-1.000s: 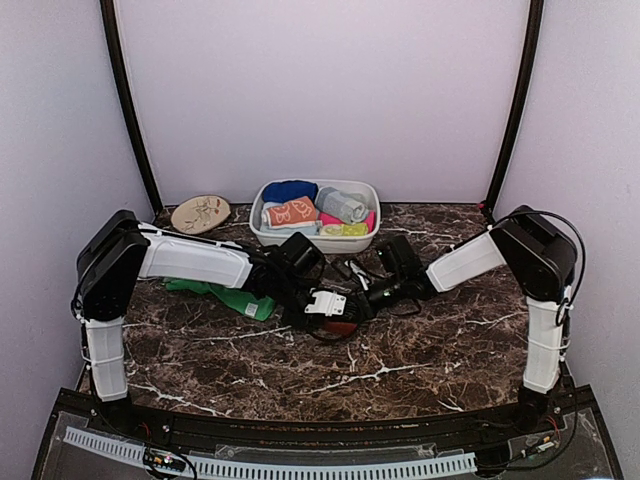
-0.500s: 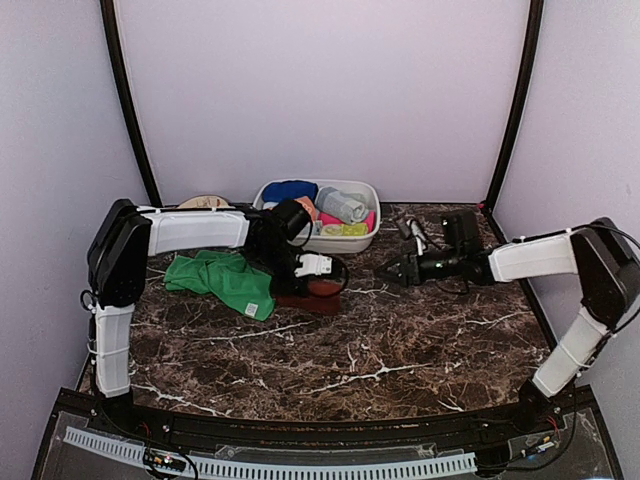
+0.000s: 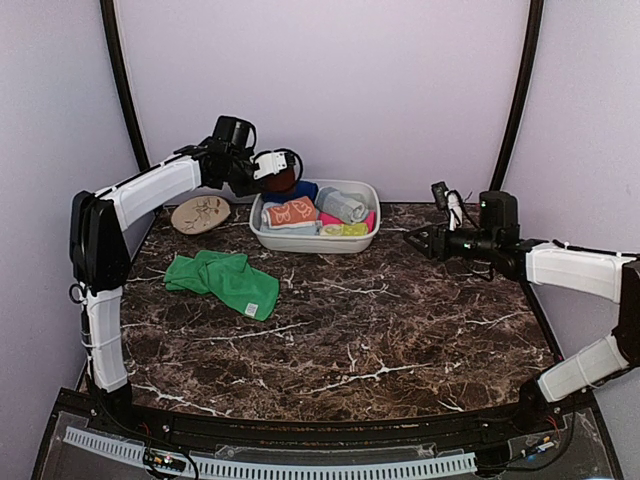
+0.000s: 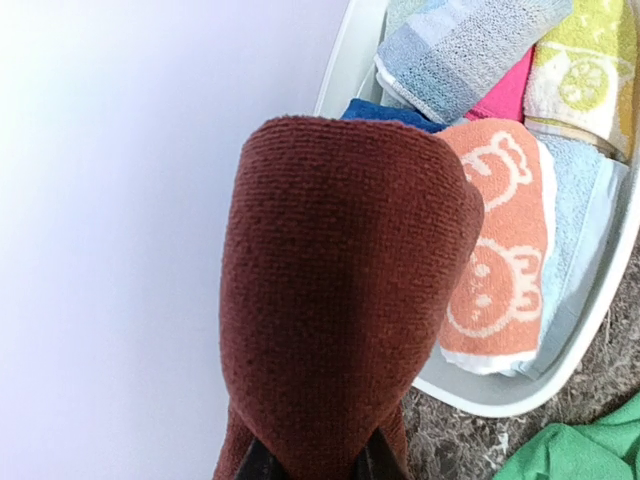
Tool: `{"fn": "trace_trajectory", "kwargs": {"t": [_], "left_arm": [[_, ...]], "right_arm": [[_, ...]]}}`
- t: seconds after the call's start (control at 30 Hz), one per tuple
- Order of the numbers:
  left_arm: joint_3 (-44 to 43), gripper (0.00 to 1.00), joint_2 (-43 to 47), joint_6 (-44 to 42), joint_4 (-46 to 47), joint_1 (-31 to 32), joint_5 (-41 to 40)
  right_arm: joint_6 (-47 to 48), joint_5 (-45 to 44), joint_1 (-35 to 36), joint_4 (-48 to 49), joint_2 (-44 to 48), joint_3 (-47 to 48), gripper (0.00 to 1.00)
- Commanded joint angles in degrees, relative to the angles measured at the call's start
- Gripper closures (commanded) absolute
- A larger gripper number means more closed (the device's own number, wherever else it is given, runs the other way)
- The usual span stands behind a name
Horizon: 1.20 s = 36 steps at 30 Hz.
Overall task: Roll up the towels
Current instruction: Place the towel at the center of the board.
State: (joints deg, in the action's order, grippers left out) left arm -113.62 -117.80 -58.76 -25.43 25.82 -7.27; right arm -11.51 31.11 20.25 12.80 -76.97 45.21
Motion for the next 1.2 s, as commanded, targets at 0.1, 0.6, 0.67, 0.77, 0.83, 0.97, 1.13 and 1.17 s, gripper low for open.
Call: {"fn": "trace_trajectory", "kwargs": {"t": [0.1,0.6,0.67,0.77,0.83,0.97,1.13,1.17], "left_arm": [[1.3,1.0,-4.0,-1.2,6.8,1.2,0.0],[7.6,1.0,-5.8,3.6,9.3,2.9,-6.6],[4.9,1.0,-5.6,4.8,10.8,2.7,-10.1],[-0.7,1.0,-4.0,6.5,13.6,2.7,-13.1],[-4.1,1.0,-2.8,7.6,14.9,3.1,-13.0],[-6.6,1.0,-1.3,6.2,17.8,6.3,-10.8],[-3.4,1.0,-3.2,0.3,22.9,12.2,-7.8],[-3.3,1.0,-4.3,-0.2,23.4,12.8,-7.3]], "right_arm": [[-1.4,-1.1,-0.1,1.3,1.2,-3.5,0.59],[-2.3,0.1,-0.1,1.9,0.8,-4.9,0.6],[-2.3,0.2,-0.1,1.8,1.0,-5.0,0.6],[-2.2,0.2,-0.1,1.7,1.4,-5.4,0.6],[-2.0,0.1,-0.1,1.3,1.7,-5.4,0.6],[-1.5,0.0,-0.1,0.6,2.5,-5.7,0.6],[-2.2,-0.1,-0.1,0.7,3.7,-6.8,0.6],[-2.5,0.0,-0.1,1.0,3.9,-7.0,0.6]]}}
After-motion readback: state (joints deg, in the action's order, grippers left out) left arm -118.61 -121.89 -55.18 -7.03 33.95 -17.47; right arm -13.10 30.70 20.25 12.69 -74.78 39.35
